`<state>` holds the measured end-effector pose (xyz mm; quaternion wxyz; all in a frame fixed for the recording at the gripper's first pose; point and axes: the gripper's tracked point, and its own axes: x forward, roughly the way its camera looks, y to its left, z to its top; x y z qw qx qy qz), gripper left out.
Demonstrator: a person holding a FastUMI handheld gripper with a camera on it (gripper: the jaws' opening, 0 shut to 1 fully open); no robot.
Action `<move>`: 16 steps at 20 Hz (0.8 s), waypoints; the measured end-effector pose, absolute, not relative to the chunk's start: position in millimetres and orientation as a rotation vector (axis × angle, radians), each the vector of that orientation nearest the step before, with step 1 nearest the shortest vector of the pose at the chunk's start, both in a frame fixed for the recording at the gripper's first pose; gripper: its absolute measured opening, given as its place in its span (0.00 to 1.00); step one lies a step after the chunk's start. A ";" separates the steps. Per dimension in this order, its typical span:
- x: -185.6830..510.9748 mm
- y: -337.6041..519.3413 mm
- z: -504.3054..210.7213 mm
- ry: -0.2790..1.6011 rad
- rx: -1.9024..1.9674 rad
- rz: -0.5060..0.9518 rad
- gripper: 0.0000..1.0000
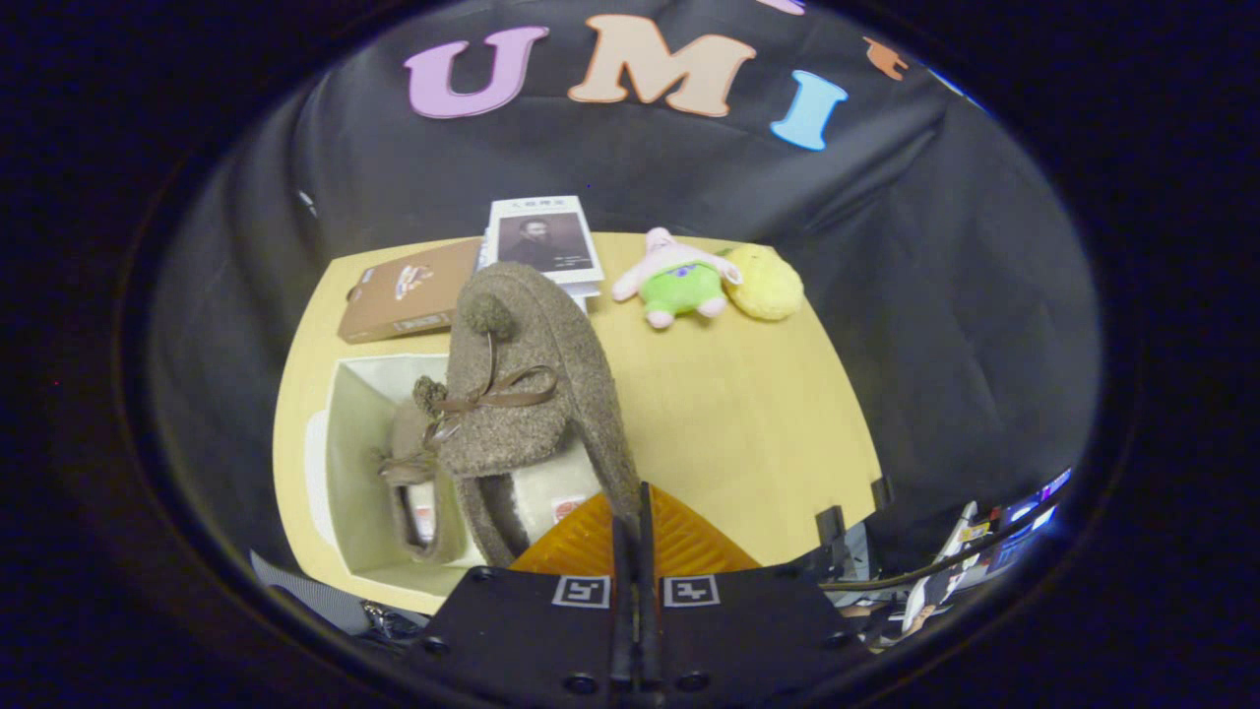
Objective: Open the storage box then place both shoes into the box .Put the left shoe in first, then the right shoe, with the right side of both shoes facing outward in a uniform manner.
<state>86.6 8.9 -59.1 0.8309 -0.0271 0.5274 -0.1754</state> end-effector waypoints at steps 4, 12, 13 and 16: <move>95.1 64.4 -90.3 1.151 -0.037 -0.282 0.06; 86.8 93.3 -181.5 1.289 0.021 -0.269 0.06; 85.9 93.7 -191.0 1.303 0.016 -0.261 0.06; 85.7 91.6 -207.8 1.309 0.036 -0.267 0.08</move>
